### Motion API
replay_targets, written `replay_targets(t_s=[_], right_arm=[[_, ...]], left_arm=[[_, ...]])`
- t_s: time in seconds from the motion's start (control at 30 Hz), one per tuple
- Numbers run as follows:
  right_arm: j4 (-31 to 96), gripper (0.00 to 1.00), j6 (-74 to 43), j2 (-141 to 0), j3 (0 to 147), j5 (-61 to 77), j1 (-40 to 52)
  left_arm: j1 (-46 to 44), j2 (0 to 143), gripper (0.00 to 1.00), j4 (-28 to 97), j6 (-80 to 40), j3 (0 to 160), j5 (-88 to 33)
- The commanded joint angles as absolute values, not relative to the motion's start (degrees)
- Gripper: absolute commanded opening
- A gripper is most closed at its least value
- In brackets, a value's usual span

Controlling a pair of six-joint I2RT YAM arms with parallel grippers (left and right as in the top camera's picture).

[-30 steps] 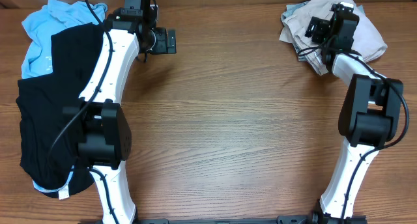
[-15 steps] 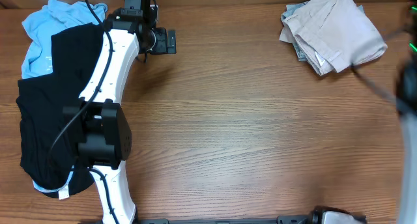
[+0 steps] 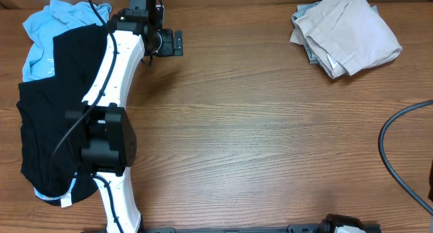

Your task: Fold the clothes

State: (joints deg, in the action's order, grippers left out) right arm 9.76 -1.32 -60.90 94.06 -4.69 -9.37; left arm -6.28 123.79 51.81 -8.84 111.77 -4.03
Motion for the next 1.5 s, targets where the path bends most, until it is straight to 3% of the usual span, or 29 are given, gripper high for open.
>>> replay_targets(t_s=[0.0,0.1,0.47,0.6,1.03,1.47], right_arm=[[10.1,1.0,-1.5,-60.3,93.7,-4.9,-9.3],[12.3,1.0,-1.5,-60.5,92.5,-4.9,-9.3],[-8.7,1.0,-1.5,-52.0,65.4,2.5,-2.5],[-10.8,1.0,-1.5,-45.1,52.3,8.3,-2.5],[-14.0,1.0,-3.0,-16.2,13.4,8.5,-1.8],[-12.1,1.0,-3.0,-1.9,0.4,7.6,-0.2]], left_arm=[[-6.5,124.4,1.0,51.8,-9.4,111.6,-4.1],[-6.5,124.4,1.0,51.8,-9.4,111.6,-4.1],[-6.5,124.4,1.0,51.8,-9.4,111.6,-4.1],[-6.5,124.4,1.0,51.8,-9.4,111.6,-4.1],[-6.5,124.4,1.0,51.8,-9.4,111.6,-4.1],[-6.5,124.4,1.0,51.8,-9.4,111.6,-4.1]])
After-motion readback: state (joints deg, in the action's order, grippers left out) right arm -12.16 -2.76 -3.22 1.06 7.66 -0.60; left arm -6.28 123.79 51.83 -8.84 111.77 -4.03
